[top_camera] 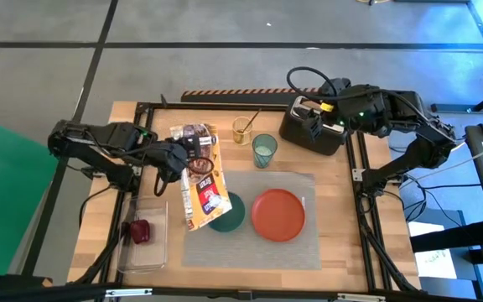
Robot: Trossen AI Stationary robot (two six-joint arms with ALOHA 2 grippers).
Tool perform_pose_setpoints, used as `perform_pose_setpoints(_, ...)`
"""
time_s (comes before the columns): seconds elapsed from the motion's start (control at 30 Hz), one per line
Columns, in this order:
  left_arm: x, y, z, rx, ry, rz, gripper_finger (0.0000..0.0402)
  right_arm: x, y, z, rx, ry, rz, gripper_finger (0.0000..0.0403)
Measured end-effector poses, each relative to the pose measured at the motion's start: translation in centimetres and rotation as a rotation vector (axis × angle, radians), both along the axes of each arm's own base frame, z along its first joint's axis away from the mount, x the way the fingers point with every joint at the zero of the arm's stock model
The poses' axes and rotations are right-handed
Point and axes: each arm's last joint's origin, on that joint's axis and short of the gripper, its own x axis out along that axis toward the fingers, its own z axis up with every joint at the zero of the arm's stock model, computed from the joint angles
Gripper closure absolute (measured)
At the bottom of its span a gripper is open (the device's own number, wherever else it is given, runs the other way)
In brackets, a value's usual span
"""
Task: Arrange a breakfast setting
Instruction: Pour the cereals from the cereal box into the green bowl
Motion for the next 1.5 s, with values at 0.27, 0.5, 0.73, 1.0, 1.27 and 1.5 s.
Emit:
perform_pose_setpoints(0.27, 1.1, -1.2, -0.7, 0.147, 0.040, -0.033, 0.0309, -0.1, 0.0, -0.2, 0.023, 0.017, 0.003, 0.0157)
perform_pose_setpoints(0.5, 1.2, -2.2, -0.6, 0.178, 0.011, -0.062, 0.0309, -0.2, 0.0, -0.3, 0.026, 0.021, 0.005, 0.0157)
perform_pose_setpoints(0.73, 1.1, -3.4, -0.4, 0.254, 0.010, -0.137, 0.0309, -0.2, 0.1, -0.4, 0.027, 0.035, 0.007, 0.0157)
perform_pose_setpoints(1.0, 1.0, -4.2, -0.2, 0.313, -0.005, -0.179, 0.0309, -0.2, 0.1, -0.4, 0.030, 0.036, 0.011, 0.0157)
perform_pose_setpoints(1.27, 1.1, -4.2, -0.1, 0.359, -0.023, -0.156, 0.0309, -0.2, 0.1, -0.4, 0.029, 0.036, 0.012, 0.0157)
perform_pose_setpoints(1.5, 1.0, -4.3, 0.1, 0.406, -0.041, -0.135, 0.0309, -0.2, 0.1, -0.4, 0.024, 0.040, 0.016, 0.0157)
